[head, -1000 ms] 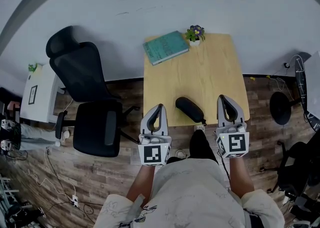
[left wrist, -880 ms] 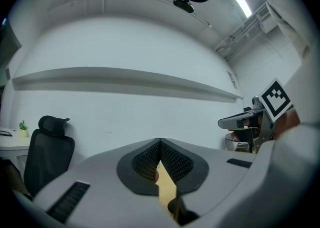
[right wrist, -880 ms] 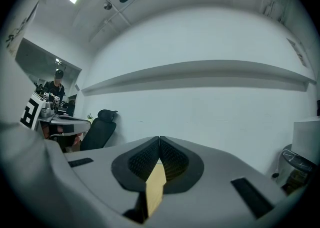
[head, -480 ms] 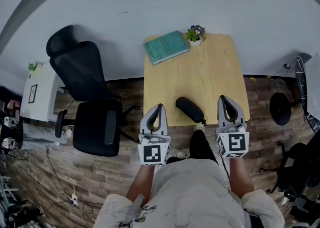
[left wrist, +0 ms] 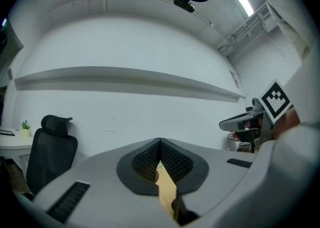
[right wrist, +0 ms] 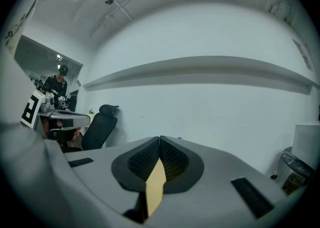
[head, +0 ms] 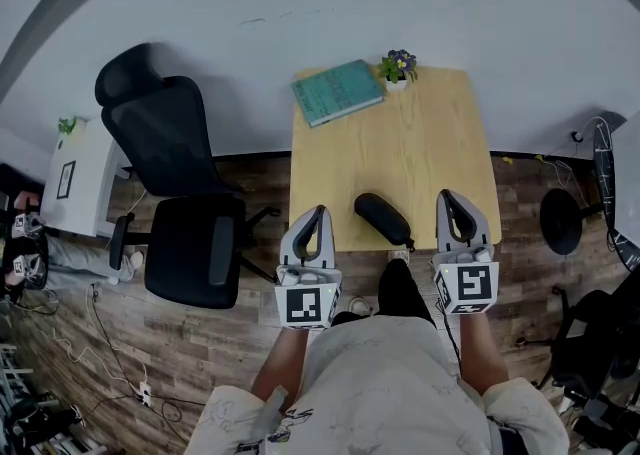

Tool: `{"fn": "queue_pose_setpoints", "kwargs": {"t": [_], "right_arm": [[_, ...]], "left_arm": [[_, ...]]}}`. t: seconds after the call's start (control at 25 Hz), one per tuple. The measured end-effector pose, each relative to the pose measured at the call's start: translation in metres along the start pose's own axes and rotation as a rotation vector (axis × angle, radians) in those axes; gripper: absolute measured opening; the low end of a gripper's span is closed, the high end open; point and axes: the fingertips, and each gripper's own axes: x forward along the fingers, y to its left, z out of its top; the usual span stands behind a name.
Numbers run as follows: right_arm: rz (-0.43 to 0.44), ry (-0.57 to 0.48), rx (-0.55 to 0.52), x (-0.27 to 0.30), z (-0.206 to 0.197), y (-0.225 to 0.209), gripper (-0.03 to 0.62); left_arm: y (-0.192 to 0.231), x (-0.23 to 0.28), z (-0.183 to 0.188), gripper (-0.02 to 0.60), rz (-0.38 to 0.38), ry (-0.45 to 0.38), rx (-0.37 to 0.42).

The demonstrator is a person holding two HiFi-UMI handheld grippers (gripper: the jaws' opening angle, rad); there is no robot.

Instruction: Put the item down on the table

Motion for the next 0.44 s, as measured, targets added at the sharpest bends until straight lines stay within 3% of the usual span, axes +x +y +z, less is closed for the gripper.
{"fn": "queue_pose_setpoints", "kwargs": {"t": [0.44], "right_arm": [[0.003,0.013,-0.002,0.0039,-0.0013,0.0033,0.015]], "left_arm": [[0.0061,-0.0022,0.0000,0.003,0.009,-0.008,-0.003]]}}
